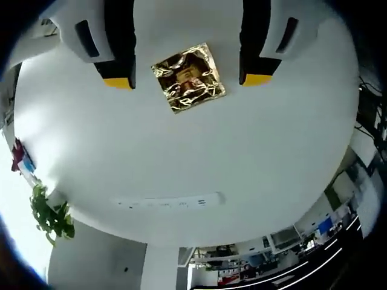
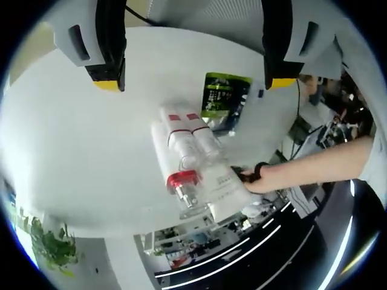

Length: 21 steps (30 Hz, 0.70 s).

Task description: Arrange the skincare products in the storage area until every visible bottle or jar stands upright without overlapping.

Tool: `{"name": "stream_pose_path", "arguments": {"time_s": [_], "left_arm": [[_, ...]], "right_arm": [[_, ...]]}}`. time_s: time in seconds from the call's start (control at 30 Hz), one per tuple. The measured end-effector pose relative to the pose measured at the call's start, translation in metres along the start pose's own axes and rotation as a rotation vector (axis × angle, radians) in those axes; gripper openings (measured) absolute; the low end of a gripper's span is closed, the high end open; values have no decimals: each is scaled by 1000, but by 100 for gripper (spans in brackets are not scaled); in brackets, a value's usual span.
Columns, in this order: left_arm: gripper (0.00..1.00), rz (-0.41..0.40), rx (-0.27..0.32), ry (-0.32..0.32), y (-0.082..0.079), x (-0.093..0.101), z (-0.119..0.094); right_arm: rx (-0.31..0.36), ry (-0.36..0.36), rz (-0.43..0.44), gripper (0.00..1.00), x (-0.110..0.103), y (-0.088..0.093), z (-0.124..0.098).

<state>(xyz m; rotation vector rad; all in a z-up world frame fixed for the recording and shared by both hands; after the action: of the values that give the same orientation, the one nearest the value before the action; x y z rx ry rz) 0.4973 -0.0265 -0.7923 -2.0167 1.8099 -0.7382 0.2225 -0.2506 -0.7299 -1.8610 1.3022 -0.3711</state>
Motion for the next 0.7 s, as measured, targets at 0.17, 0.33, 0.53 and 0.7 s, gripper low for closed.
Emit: {"name": "stream_pose_path", "arguments": {"time_s": [0.17, 0.33, 0.53, 0.7], "left_arm": [[65, -6, -1, -35, 2, -2, 2], [63, 28, -4, -54, 3, -5, 0], [60, 15, 7, -45, 1, -3, -2], [39, 23, 17, -28, 1, -4, -5]], "right_arm": [[7, 12, 12, 95, 3, 0, -1], [7, 13, 16, 94, 3, 0, -1], [3, 12, 17, 94, 4, 0, -1], [1, 13, 18, 94, 5, 1, -1]]}}
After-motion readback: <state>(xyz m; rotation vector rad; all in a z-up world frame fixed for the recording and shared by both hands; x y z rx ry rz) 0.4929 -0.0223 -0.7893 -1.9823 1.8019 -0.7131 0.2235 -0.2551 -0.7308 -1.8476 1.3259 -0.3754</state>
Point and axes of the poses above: the point that each gripper's makers call its tool centre point, and the gripper's own axes: z roughly forward along the fingers, x roughly to its right, y roughly out of its underside, the point moved 3 cm from there along -z, roughly backward along the fingers, and after that the axes turned 12 degrees about -z, right-handed, at the moved point
